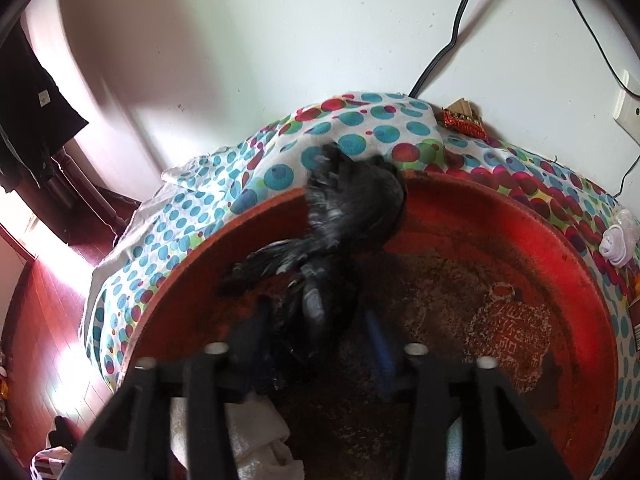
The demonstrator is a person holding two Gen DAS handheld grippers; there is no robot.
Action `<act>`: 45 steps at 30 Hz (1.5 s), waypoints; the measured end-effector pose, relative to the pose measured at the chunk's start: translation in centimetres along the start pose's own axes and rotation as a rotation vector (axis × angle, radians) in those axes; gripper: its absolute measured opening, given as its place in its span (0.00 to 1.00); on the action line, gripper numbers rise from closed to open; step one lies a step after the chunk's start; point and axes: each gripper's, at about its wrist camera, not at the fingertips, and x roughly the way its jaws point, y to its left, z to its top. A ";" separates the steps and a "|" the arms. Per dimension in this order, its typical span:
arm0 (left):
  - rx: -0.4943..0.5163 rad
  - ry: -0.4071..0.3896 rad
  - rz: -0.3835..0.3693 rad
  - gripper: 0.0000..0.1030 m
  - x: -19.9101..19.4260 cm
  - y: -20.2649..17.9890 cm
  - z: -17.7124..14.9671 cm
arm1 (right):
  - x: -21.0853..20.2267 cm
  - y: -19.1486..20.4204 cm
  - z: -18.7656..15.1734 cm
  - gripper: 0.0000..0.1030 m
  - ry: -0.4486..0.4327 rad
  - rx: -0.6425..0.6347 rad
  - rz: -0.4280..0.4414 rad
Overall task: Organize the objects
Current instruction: 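Carry the black bag into the red tray and open the left gripper, then grasp the tan printed box with the right gripper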
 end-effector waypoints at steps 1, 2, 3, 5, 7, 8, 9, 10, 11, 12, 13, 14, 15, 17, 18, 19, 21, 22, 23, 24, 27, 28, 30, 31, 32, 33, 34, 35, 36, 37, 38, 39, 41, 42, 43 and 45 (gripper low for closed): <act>-0.004 -0.016 -0.003 0.58 -0.3 0.0 0.0 | 0.0 0.1 0.0 1.00 -0.001 -0.005 0.000; -0.008 -0.035 -0.015 0.58 -0.8 0.1 0.0 | 0.0 0.2 0.0 1.00 -0.001 -0.011 -0.003; -0.008 -0.048 -0.026 0.58 -1.1 0.1 0.0 | 0.0 0.3 0.0 1.00 -0.001 -0.014 -0.004; 0.000 -0.067 -0.046 0.58 -2.2 0.2 0.1 | -0.1 0.3 0.0 1.00 -0.003 -0.018 -0.006; -0.003 -0.115 -0.067 0.58 -4.1 0.4 -0.1 | 0.0 0.3 0.0 1.00 -0.002 -0.018 -0.006; -0.003 -0.149 -0.075 0.58 -5.4 0.6 -0.4 | 0.0 0.3 0.0 1.00 0.000 -0.019 -0.007; 0.000 -0.190 -0.075 0.58 -7.1 0.7 -0.9 | 0.0 0.3 0.0 1.00 0.001 -0.020 -0.007; -0.001 -0.227 -0.085 0.58 -8.9 0.9 -1.6 | 0.0 0.4 0.0 1.00 0.003 -0.021 -0.009; -0.004 -0.267 -0.109 0.58 -10.8 1.0 -2.5 | 0.0 0.4 0.0 1.00 0.004 -0.023 -0.009; -0.004 -0.295 -0.138 0.58 -12.5 1.2 -3.4 | 0.0 0.4 0.0 1.00 0.003 -0.023 -0.009; -0.003 -0.323 -0.168 0.58 -14.3 1.2 -4.7 | 0.0 0.4 0.0 1.00 0.003 -0.023 -0.009; -0.001 -0.354 -0.191 0.58 -16.3 1.3 -6.5 | 0.1 0.5 0.0 1.00 0.007 -0.028 -0.006; 0.003 -0.371 -0.208 0.58 -17.7 1.3 -7.9 | 0.2 0.5 0.0 1.00 0.011 -0.032 -0.002; 0.008 -0.402 -0.253 0.58 -20.3 1.1 -11.5 | 0.4 0.8 0.0 1.00 0.020 -0.045 0.005; 0.011 -0.406 -0.275 0.58 -21.3 0.9 -13.5 | 0.5 1.1 -0.1 1.00 0.023 -0.056 0.003; 0.009 -0.415 -0.298 0.58 -22.3 0.7 -15.6 | 0.5 1.3 -0.1 1.00 0.024 -0.069 -0.002; -0.005 -0.421 -0.328 0.58 -23.2 0.5 -18.6 | 0.7 2.3 -0.1 1.00 0.034 -0.117 -0.028; -0.013 -0.416 -0.345 0.58 -23.5 0.3 -19.9 | 0.9 2.9 -0.2 1.00 0.041 -0.145 -0.028; -0.031 -0.412 -0.365 0.58 -23.6 0.2 -21.5 | 0.8 3.8 -0.4 1.00 0.051 -0.172 0.000; -0.041 -0.407 -0.379 0.58 -23.5 0.3 -22.5 | 0.6 4.5 -0.5 1.00 0.053 -0.182 0.032; -0.026 -0.411 -0.394 0.58 -23.0 0.0 -24.7 | -0.9 8.2 -1.1 1.00 0.034 -0.240 0.116; -0.028 -0.407 -0.389 0.58 -22.7 0.0 -25.1 | -1.1 9.7 -1.3 1.00 0.033 -0.270 0.147; -0.034 -0.390 -0.430 0.58 -22.2 0.1 -25.2 | -1.0 13.5 -1.9 1.00 0.051 -0.365 0.197; -0.039 -0.380 -0.440 0.58 -21.9 0.3 -25.4 | -0.8 14.9 -2.2 1.00 0.061 -0.403 0.201; -0.045 -0.373 -0.448 0.58 -21.7 0.4 -25.5 | -0.4 16.4 -2.4 1.00 0.073 -0.438 0.208; -0.046 -0.375 -0.454 0.58 -21.6 0.5 -25.7 | -0.1 17.1 -2.4 0.99 0.079 -0.449 0.218; -0.045 -0.374 -0.455 0.58 -21.5 0.6 -25.8 | 0.3 17.9 -2.3 0.99 0.079 -0.461 0.220; -0.047 -0.365 -0.454 0.58 -21.3 0.6 -25.7 | 0.6 18.2 -2.2 0.99 0.081 -0.464 0.218; -0.053 -0.360 -0.461 0.58 -21.2 0.7 -25.8 | 1.3 18.4 -2.1 0.98 0.101 -0.462 0.229; -0.062 -0.351 -0.472 0.58 -21.0 0.8 -25.7 | 1.8 18.6 -2.1 0.96 0.121 -0.460 0.238; -0.066 -0.346 -0.475 0.58 -20.9 0.8 -25.8 | 2.5 18.7 -2.0 0.87 0.143 -0.465 0.232; -0.067 -0.343 -0.476 0.58 -20.7 0.9 -25.8 | 3.1 18.7 -1.9 0.75 0.158 -0.471 0.224; -0.064 -0.338 -0.478 0.58 -20.6 0.7 -25.8 | 3.9 18.6 -1.7 0.58 0.180 -0.460 0.245; -0.060 -0.336 -0.479 0.58 -20.5 0.6 -25.8 | 4.0 18.4 -1.7 0.54 0.182 -0.450 0.256; -0.057 -0.336 -0.478 0.58 -20.5 0.5 -25.8 | 3.8 18.2 -1.7 0.54 0.173 -0.445 0.257; -0.048 -0.333 -0.479 0.58 -20.5 0.2 -25.9 | 3.5 18.0 -1.8 0.54 0.158 -0.448 0.260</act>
